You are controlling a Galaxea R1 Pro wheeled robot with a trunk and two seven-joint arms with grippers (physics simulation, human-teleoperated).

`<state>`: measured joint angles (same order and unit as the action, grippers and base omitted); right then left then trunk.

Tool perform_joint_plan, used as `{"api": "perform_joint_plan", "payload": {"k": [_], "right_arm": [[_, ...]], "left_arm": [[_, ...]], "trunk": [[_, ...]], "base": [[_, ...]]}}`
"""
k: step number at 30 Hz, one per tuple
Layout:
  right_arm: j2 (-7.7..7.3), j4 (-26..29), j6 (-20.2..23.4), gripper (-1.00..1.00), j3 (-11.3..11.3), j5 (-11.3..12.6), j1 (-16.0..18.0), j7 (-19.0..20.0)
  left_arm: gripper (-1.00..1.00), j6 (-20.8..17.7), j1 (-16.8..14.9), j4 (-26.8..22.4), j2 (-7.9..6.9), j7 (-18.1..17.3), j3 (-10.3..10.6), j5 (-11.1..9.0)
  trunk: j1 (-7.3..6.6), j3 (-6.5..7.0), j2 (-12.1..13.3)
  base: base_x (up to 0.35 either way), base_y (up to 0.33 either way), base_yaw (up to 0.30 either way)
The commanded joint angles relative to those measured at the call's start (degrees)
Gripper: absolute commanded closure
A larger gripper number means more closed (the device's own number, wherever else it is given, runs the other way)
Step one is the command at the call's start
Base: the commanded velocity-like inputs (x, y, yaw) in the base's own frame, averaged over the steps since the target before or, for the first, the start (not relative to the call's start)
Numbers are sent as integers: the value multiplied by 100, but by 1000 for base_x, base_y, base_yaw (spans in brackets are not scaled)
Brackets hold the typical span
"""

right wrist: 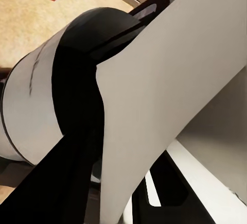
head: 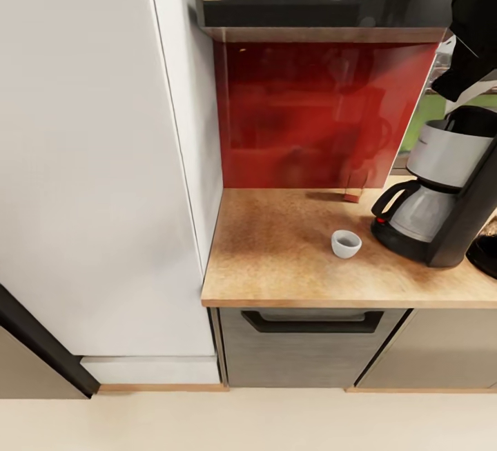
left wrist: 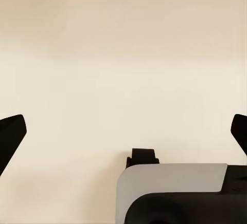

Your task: Set up a coffee station on the kitchen countertop: keep the coffee maker on the countertop, move the bottle of coffee from the kitchen shelf to the counter next to the coffee maker, place a paper coffee filter on top of the coffee maker, put the saucer next to the coffee maker with the coffee cup on the saucer, and place the electric kettle next to the coffee maker.

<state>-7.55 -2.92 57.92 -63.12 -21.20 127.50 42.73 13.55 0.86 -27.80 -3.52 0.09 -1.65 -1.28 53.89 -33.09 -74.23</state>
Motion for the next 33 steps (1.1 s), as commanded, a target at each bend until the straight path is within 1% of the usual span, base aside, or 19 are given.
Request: {"api": "perform_joint_plan", "payload": {"k": [1,22,33], "right_arm": [[-1,2,9,100,2,-42,4,49],[-1,2,9,100,2,-42,3,45],[-9,2,9,100,2,-42,3,43]], "left_arm": [[-100,7,2,-8,0,1,-2,-13],[-100,7,2,-8,0,1,-2,-13],[-100,7,2,-13,0,0,-2,-13]], "trunk": [[1,-4,-3],[1,-4,-3],[1,-4,-3]], "base": [[34,-13,0],[53,-8,0],[10,0,0]]}}
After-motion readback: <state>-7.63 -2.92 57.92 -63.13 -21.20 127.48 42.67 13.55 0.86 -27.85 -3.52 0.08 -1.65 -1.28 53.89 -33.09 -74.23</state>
